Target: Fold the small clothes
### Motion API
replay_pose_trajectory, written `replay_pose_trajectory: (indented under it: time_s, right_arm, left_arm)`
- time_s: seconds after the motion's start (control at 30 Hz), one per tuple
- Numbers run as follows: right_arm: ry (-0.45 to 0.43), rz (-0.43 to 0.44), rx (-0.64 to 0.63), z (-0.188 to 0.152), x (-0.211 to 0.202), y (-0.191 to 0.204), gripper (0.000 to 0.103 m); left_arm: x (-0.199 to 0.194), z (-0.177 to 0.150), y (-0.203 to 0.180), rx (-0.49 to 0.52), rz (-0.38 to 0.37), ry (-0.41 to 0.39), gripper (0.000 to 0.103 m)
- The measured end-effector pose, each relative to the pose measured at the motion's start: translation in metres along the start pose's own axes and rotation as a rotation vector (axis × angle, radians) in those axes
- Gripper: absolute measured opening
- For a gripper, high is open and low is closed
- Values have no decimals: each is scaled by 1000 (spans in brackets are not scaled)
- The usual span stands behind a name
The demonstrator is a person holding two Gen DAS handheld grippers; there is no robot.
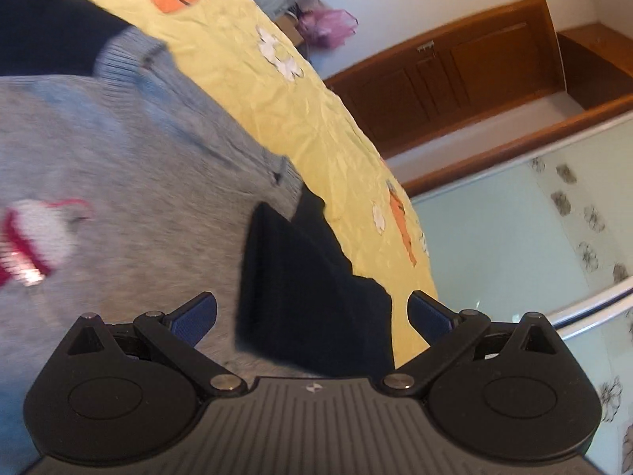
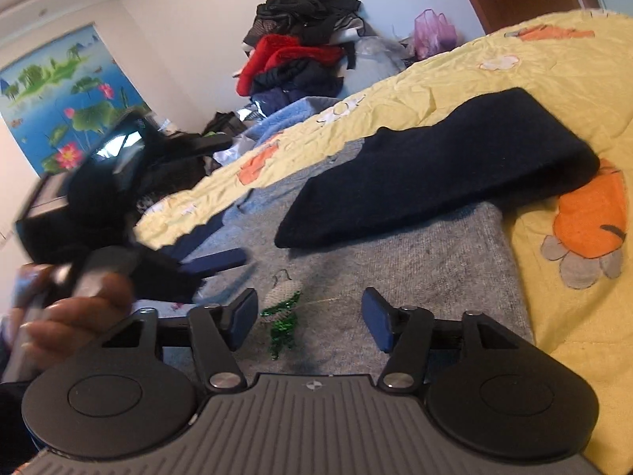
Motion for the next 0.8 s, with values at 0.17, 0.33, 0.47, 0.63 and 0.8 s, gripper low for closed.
replay_pose_trajectory:
  time_s: [0.17, 0.33, 0.47, 0.63, 0.8]
  right_arm:
    - [-5, 30, 33, 1, -3, -2, 67]
    - [-5, 48, 35, 0, -3, 0, 72]
    - [-4, 50, 32, 0, -4, 1, 73]
    - [-3, 48, 27, 0, -4, 3, 74]
    - [-3, 48, 26, 0, -4, 4, 74]
  left_arm:
    - [29, -2, -6, 61, 50, 43, 42]
    - [37, -1, 0, 148, 181, 48, 11]
    - [15, 10, -8, 227, 207, -28, 6]
    - [-24, 24, -13, 361, 262, -117, 6]
    - [-63, 37, 22, 349, 364, -176, 6]
Point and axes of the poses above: each gripper's, at about its wrist camera, not at the fingertips, and x roughly the way its jaws point, y to its left, z to its top, the point moved 7 cm from there along x, roughly the way its jaws point, and after that the axes turned 5 degrees about x, right-handed, at the moved point
